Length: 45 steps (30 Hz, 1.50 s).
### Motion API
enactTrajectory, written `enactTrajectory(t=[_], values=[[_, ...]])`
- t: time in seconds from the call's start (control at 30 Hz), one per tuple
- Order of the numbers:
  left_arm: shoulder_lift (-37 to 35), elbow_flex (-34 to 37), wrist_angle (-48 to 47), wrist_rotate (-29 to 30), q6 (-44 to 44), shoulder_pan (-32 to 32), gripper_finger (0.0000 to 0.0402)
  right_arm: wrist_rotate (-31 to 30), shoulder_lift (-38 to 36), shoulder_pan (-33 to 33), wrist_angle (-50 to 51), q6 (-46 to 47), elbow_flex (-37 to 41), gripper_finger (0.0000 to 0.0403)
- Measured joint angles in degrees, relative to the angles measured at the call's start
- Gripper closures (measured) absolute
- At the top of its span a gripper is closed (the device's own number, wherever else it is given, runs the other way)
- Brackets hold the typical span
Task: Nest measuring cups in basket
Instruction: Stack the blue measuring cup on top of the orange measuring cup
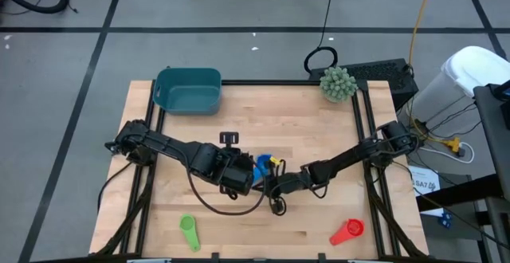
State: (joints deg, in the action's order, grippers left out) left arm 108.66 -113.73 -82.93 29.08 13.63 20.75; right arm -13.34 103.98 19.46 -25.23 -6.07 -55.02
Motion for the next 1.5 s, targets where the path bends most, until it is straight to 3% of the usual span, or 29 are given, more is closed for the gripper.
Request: enactTrajectory(t=[0.37, 0.9, 1.2, 1.5], values=[[0.0, 0.0, -0.5, 0.0, 0.6, 1.1, 0.0314, 0.0, -0.9, 3.6, 10.2, 5.4, 1.7, 0.0403], [0.0, 0.0, 0.7, 1.0, 4.9, 1.5, 0.0314, -1.6, 6.6, -0.9, -2.0, 3.9, 2.6, 0.0403], [0.0, 0.0, 2.2, 1.0, 4.9, 1.8, 0.0314, -2.2, 7.0, -1.8, -9.5, 1.5, 2.6, 0.0403], [0.0, 0.0, 2.2, 0.9, 4.9, 1.8, 0.0314, -3.2, 6.9, -1.5, -9.0, 1.5, 1.6, 0.0403]])
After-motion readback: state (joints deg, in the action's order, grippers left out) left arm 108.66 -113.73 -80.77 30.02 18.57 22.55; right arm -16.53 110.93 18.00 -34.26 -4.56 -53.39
